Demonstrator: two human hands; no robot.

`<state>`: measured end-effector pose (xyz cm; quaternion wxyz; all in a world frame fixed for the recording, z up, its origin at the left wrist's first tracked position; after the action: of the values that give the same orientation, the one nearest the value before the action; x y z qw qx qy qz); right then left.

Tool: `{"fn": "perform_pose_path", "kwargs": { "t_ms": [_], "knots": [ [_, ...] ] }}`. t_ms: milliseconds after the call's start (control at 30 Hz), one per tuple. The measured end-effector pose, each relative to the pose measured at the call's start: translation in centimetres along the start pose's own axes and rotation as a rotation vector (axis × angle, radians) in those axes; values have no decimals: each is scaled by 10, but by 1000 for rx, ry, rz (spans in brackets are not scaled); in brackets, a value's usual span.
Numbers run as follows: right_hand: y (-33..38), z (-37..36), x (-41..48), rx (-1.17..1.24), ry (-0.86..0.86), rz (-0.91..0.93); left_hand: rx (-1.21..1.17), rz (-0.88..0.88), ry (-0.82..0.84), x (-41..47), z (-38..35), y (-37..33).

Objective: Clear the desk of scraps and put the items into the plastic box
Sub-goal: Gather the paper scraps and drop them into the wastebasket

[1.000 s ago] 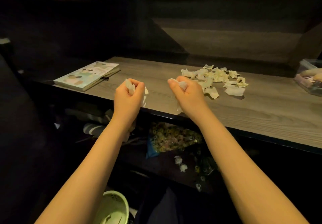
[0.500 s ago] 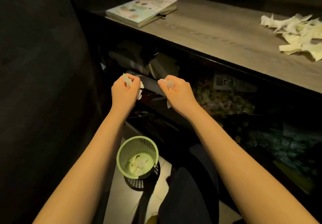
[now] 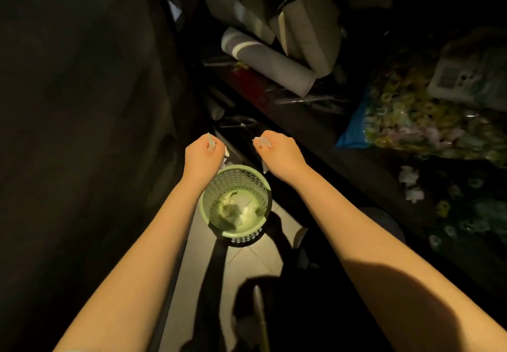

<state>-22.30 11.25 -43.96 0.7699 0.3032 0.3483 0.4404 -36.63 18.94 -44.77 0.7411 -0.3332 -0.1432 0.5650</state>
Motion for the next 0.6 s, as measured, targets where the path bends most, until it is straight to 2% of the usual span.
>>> {"fn": "perform_pose_path", "kwargs": {
  "t_ms": [200, 333, 600],
  "knots": [
    [-42, -47, 27, -96, 151, -110, 222, -25, 111, 21, -53, 58],
    [-63, -65, 36, -146, 199, -131, 482, -97, 298, 31, -98, 80],
    [-94, -78, 46, -274, 280, -168, 703, -79, 595, 30, -155, 123]
  ]
}}
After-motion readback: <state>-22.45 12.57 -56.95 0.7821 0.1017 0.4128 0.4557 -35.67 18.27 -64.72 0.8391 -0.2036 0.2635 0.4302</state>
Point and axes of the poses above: each hand's wrist, its own x-axis towards the middle knuckle, its own z-axis out of the back of the hand, y = z × x, the point moved 5 cm from there along x, towards the middle knuckle, and after that the axes turned 8 degrees about x, right-handed, at the moved point
